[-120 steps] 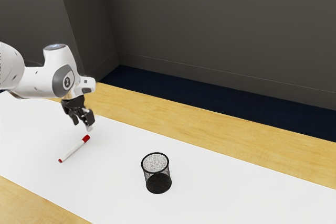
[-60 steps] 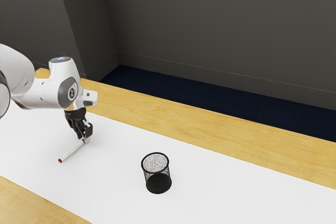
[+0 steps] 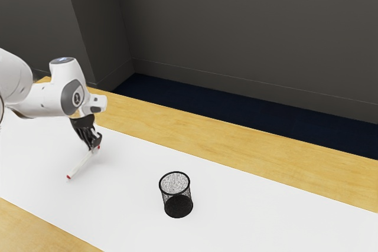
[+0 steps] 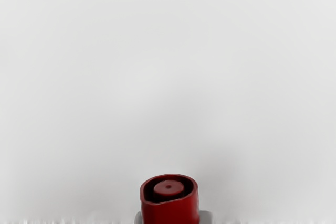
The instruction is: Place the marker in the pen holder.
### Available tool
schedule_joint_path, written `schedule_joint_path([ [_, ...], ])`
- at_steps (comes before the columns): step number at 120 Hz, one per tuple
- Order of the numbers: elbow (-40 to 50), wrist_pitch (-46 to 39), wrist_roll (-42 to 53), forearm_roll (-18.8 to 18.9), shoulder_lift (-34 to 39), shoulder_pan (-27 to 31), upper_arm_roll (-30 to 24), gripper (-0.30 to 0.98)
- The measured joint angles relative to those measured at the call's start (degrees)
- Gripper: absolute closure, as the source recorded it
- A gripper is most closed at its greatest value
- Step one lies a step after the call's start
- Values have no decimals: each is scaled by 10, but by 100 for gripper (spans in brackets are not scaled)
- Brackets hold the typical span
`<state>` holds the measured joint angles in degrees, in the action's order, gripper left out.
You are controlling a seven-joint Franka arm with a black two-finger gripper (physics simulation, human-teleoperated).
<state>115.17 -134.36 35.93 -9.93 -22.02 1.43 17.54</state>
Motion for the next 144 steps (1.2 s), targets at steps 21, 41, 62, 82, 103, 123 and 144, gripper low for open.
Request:
schedule_joint_path([
  [21,0,48,-4,5,100,-36,-2,78],
  [41,0,86,-9,7,167,-104,-14,79],
  [62,-29,111,-12,4,186,-145,-55,79],
  [82,-48,123,-15,-12,183,-185,-70,79],
  [103,-58,128,-18,-41,168,-189,-96,79],
  [123,-59,127,-21,-65,140,-192,-122,79],
  [144,-58,126,-24,-75,113,-203,-125,78],
])
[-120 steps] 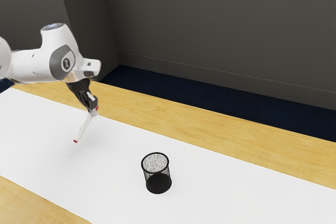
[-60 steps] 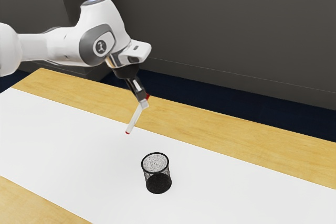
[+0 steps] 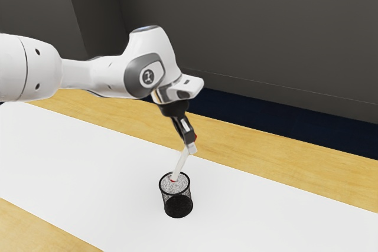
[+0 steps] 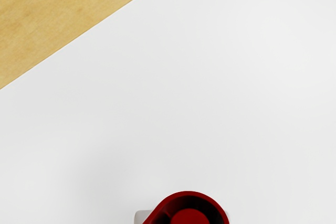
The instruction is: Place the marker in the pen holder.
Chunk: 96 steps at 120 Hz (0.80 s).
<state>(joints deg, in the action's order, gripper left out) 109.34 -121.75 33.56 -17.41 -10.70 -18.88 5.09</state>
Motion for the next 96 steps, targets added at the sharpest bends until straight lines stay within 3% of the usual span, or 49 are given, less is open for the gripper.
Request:
schedule_joint_path([
  [36,44,1,-5,-6,-19,6,7,78],
  [58,42,10,2,-9,-12,10,8,41],
  [75,-39,87,-17,72,56,39,9,21],
  [96,-137,207,-52,157,98,94,28,9],
])
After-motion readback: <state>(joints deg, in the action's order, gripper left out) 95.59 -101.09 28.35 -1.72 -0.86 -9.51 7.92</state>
